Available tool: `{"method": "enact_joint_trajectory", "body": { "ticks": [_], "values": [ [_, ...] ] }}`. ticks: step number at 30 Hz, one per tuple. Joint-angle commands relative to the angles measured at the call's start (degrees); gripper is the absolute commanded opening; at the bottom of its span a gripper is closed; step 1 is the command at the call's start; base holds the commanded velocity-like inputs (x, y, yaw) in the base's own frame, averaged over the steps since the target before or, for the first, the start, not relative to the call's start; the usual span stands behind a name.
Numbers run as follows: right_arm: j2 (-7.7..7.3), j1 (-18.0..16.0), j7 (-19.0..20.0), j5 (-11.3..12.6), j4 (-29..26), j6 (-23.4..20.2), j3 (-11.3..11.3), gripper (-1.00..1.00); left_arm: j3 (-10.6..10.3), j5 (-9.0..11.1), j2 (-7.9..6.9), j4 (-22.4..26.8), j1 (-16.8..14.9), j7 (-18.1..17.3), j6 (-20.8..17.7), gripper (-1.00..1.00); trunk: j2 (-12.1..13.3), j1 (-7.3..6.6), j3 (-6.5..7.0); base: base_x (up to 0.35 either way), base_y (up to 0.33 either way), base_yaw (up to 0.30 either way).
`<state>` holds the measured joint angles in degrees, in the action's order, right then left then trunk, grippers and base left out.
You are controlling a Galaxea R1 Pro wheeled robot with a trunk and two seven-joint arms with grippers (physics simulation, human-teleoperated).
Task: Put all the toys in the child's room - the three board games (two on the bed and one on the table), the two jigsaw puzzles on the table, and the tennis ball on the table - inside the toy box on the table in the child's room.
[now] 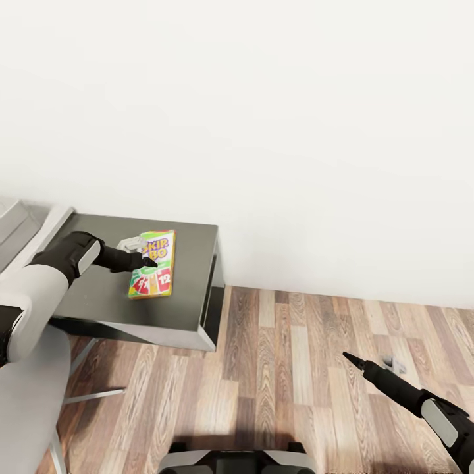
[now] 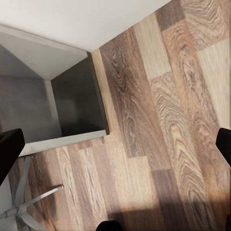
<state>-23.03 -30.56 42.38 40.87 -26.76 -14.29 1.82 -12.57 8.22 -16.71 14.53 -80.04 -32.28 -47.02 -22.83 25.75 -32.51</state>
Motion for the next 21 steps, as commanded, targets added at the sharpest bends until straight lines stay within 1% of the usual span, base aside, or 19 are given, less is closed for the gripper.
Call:
{"method": "enact_joint_trajectory", "body": {
  "ticks": [1, 12, 19, 21],
  "values": [
    [0.00, -0.03, 0.14, 0.45, 0.01, -0.56, 0.11, 1.00, -0.44, 0.65, -0.07, 0.06, -0.03, 0.03, -0.34, 1.00, -0.09, 0.03, -0.05, -0.014, -0.041, -0.136],
    [0.00, -0.03, 0.16, 0.46, 0.01, -0.56, 0.11, 1.00, -0.38, 0.65, -0.07, 0.06, -0.04, 0.03, -0.05, 1.00, -0.09, 0.03, 0.02, -0.002, -0.090, -0.028],
    [0.00, -0.03, 0.16, 0.45, 0.02, -0.56, 0.11, 1.00, -0.44, 0.59, -0.07, 0.06, -0.07, -0.92, 0.90, 1.00, -0.09, 0.03, 0.30, -0.001, -0.025, -0.119],
    [0.00, -0.03, 0.16, 0.44, 0.00, -0.56, 0.11, 1.00, -0.44, 0.57, -0.07, 0.06, -0.04, -1.17, 0.94, 1.00, -0.09, 0.03, 0.33, -0.104, -0.015, -0.042]
  ]
}}
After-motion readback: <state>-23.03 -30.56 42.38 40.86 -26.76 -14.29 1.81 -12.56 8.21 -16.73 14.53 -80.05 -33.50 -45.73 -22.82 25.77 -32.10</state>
